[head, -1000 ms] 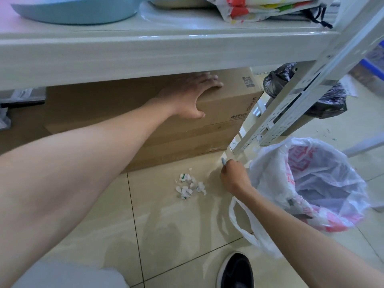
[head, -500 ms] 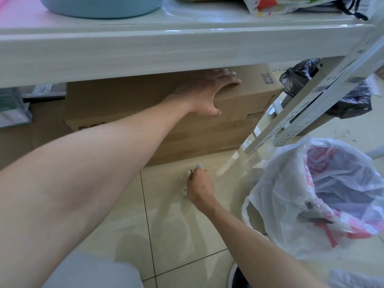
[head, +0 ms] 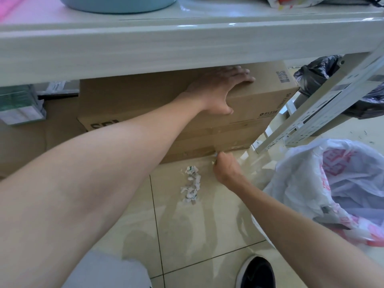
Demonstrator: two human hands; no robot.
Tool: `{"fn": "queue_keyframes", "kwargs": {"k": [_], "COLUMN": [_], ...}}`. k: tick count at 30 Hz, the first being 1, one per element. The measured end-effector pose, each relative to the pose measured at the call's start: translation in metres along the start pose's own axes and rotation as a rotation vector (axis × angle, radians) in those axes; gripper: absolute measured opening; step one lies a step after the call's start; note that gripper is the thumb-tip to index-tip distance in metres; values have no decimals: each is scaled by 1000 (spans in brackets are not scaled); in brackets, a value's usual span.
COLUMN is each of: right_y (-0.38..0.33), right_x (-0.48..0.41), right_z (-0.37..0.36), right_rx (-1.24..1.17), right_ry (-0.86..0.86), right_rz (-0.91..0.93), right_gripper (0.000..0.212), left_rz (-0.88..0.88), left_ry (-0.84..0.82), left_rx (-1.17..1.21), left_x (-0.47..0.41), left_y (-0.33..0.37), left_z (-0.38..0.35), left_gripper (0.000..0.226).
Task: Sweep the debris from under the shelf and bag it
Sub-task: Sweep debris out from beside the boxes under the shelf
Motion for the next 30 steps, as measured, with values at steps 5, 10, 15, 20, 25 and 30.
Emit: {"fn": "queue_keyframes", "kwargs": {"k": [5, 10, 15, 20, 25, 30], "right_y": [-24, -34, -32, -16, -2, 0], "right_x": [18, 36, 49, 55, 54, 49], "right_z": [-31, -56, -70, -71, -68, -52], "right_rx": [113, 195, 240, 252, 184, 19], "right_ry": [-86, -169, -221, -214, -198, -140], "right_rz": [142, 298, 423, 465, 453, 411], "right_gripper": [24, 21, 28, 26, 23, 25], "left_rz": [1, 11, 8, 10, 8, 5], "left_ry": [3, -9, -8, -7, -7, -4], "left_rx": [-14, -6, -17, -15, 3, -6], "left_x": [0, 0, 0, 0, -1, -2], "left_y": [1, 0, 0, -1, -1, -1], "left_z": [1, 0, 1, -1, -1, -1], "left_gripper": [88, 88, 88, 88, 88, 88]}}
Point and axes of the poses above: each hand's wrist, its own x-axis away from the middle knuckle, its own z-axis out of the back of the hand, y = z × x, the point moved 6 cm from there along -x, towards the middle knuckle, and after that the axes turned 1 degree about -x, right-handed, at the moved point
